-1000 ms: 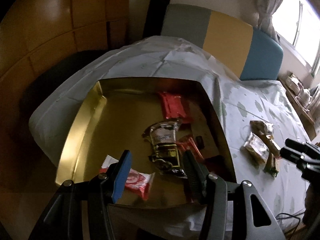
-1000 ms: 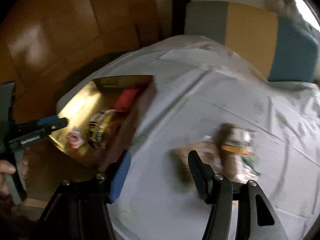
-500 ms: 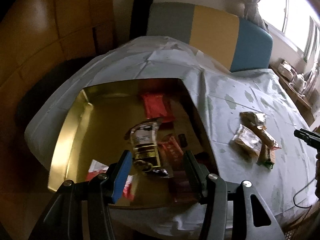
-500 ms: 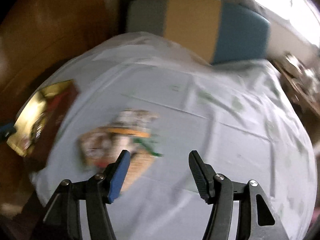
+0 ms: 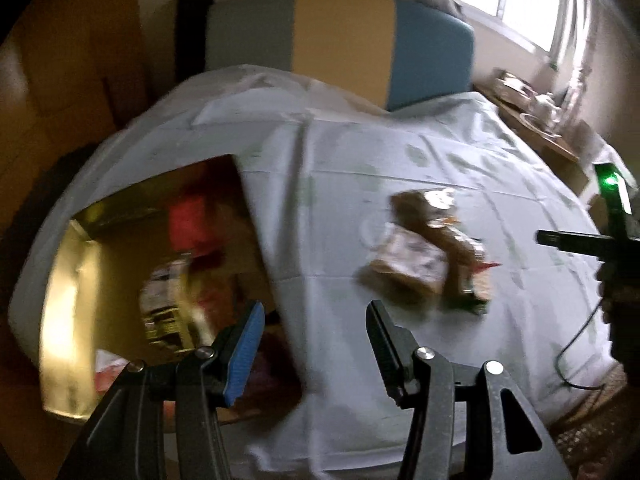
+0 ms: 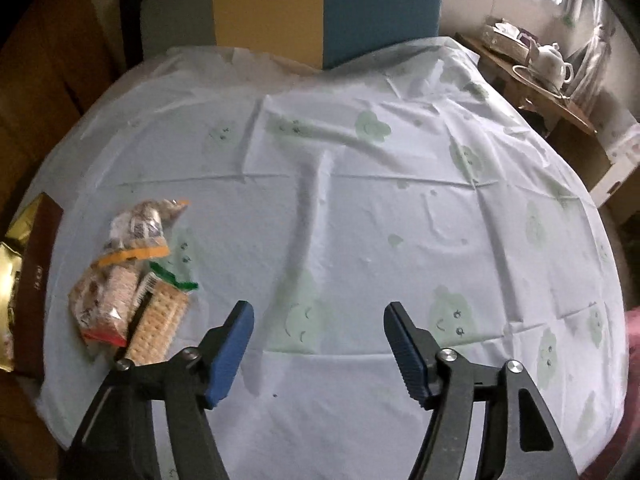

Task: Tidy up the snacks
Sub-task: 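Move both tools back toward the snack pile, then grasp the beige pastry bag with the left tool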

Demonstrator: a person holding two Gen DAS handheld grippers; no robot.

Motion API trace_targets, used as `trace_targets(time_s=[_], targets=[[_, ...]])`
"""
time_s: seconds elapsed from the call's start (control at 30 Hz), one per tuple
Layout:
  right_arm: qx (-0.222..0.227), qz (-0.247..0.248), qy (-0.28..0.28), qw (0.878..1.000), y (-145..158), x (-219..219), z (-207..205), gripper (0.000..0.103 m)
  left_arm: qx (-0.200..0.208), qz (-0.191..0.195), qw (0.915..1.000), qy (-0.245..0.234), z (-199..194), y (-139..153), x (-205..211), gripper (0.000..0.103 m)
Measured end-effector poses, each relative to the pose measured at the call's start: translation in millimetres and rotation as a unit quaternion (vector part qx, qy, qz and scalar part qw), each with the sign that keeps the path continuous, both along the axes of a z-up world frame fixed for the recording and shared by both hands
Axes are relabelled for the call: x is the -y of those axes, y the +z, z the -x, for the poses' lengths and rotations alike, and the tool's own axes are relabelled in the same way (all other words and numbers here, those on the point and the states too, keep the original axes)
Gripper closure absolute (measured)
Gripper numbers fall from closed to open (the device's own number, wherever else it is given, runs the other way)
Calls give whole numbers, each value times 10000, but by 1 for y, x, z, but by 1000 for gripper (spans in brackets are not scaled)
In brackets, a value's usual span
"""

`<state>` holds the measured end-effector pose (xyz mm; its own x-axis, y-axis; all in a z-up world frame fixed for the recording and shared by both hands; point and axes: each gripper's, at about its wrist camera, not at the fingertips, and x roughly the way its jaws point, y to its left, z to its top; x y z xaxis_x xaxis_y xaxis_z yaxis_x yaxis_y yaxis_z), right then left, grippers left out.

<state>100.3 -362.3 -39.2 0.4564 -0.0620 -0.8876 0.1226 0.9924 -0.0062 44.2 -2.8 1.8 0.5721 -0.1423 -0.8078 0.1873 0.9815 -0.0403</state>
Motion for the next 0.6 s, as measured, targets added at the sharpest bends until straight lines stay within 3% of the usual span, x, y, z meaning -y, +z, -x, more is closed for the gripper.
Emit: trace_targets(time_s=[0.13, 0.27, 0.5, 0.6], targets=[[-22, 27, -48, 10000, -2, 3, 2, 33, -249, 42, 9991, -347, -9, -11, 28, 49], [60, 18, 0, 10000, 2, 1, 4, 30, -846, 471, 9944, -427, -26, -27, 45, 49], [179, 8, 63, 9998, 8, -2, 5, 28, -1715, 1150, 9777, -373, -57, -53, 72, 50], [232, -6, 74, 9997, 11, -3, 5, 28, -1885, 1385, 9721, -164, -70, -61, 78, 50]])
